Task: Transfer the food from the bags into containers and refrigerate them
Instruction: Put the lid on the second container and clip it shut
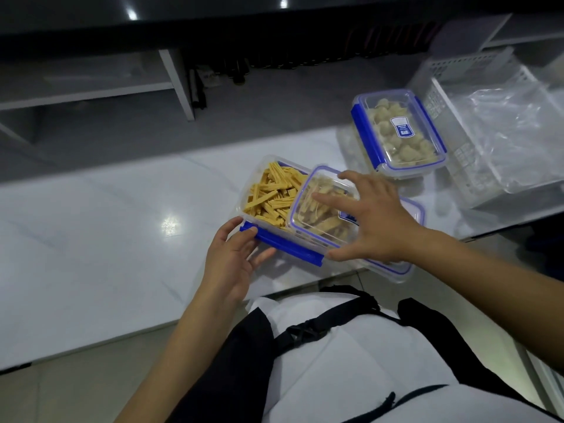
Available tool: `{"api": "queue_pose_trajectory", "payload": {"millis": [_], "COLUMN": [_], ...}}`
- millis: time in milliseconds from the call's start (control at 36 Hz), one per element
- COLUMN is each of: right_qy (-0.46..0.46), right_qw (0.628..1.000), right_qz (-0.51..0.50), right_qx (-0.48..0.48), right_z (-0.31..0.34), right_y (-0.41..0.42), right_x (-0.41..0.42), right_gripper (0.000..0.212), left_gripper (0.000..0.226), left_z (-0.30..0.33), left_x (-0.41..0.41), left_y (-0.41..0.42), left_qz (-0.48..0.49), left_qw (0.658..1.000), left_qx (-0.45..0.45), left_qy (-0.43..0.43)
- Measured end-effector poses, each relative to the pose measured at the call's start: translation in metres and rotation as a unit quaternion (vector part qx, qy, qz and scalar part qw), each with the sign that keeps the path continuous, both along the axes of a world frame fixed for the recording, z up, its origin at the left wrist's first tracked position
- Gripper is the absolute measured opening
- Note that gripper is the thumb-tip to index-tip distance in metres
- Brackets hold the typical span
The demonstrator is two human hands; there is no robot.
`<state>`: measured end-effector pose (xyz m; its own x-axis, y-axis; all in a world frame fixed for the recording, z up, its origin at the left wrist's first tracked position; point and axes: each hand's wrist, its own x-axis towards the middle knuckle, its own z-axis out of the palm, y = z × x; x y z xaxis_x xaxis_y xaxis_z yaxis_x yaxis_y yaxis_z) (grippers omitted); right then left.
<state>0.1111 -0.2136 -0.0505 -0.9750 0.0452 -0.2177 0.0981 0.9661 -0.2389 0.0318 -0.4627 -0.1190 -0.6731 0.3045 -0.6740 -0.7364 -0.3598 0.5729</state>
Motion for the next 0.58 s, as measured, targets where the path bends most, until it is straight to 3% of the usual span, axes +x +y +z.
{"api": "queue_pose_trajectory", "payload": {"millis": [222,583], "right_qy": [-0.025,-0.007], "right_qw": [0.996,1.0], "right_qz": [0.005,0.002], "right_qx": [0.082,0.001], "right_z": [-0.001,0.005], "right_y": [-0.01,-0.003], "right_x": [-0.017,-0.023], "right_gripper": [0.1,0.103], "left_gripper": [0.04,0.04], "left_z": [0.001,0.001], "left_x": [0.0,0.002], "left_y": [0.001,0.002], "left_qz": [-0.002,0.006], "left_qw": [1.0,1.0], "left_qx": [-0.003,0.007], "left_qy": [0.007,0.006]}}
